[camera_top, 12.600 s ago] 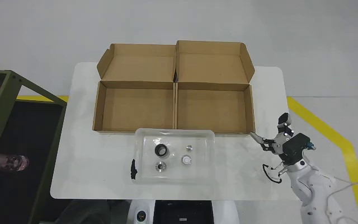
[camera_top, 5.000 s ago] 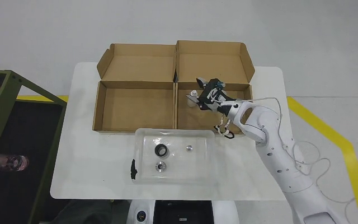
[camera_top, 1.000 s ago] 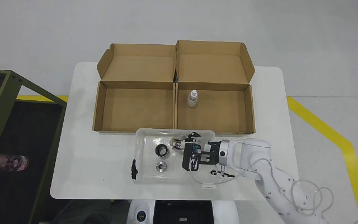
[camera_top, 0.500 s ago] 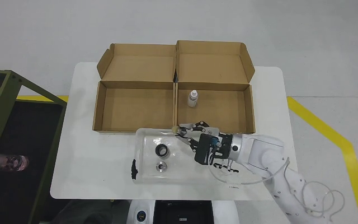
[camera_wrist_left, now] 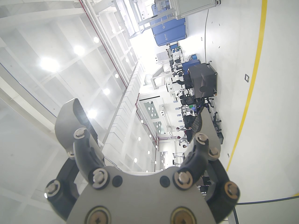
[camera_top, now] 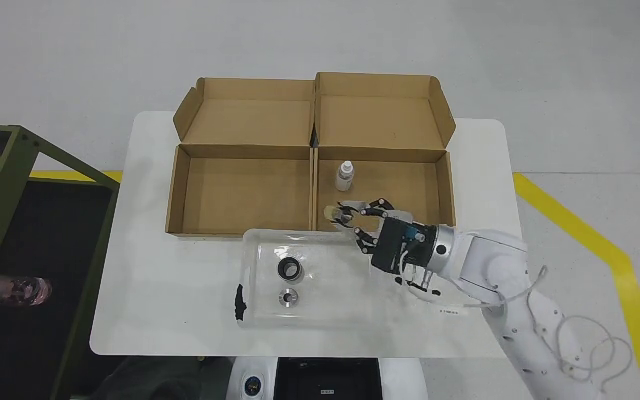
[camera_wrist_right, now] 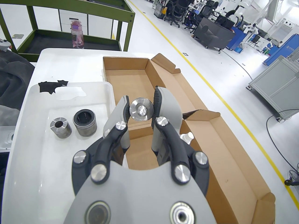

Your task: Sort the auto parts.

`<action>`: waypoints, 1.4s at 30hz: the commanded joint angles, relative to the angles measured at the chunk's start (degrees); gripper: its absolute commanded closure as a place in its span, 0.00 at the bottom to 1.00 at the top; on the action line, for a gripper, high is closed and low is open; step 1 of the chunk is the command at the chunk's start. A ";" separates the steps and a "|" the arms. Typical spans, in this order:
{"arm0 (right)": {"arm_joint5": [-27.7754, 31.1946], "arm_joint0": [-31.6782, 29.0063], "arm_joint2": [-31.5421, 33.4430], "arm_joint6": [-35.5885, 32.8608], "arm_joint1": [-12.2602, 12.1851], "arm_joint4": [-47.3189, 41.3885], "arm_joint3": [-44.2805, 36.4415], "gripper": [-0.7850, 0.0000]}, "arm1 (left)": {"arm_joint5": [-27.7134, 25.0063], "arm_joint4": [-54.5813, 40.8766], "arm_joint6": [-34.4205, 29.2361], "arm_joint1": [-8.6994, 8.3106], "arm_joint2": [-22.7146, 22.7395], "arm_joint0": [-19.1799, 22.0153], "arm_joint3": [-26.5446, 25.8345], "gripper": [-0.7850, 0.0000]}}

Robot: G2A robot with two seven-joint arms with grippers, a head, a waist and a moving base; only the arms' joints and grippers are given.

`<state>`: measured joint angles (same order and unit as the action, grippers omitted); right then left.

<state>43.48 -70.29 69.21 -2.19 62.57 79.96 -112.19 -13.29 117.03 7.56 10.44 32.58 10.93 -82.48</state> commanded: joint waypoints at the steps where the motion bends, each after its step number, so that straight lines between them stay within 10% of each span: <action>1: -0.15 0.68 -0.06 -1.04 0.05 -0.83 1.06 1.00 | 0.00 0.00 0.00 0.00 0.00 0.00 0.00 0.00; 42: -0.01 21.46 -11.69 -22.40 2.63 -3.86 31.48 1.00 | 0.00 0.00 0.00 0.00 0.00 0.00 0.00 0.00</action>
<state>43.64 -49.13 57.77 -24.55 65.13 75.92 -81.31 -13.29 117.03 7.56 10.44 32.58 10.93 -82.48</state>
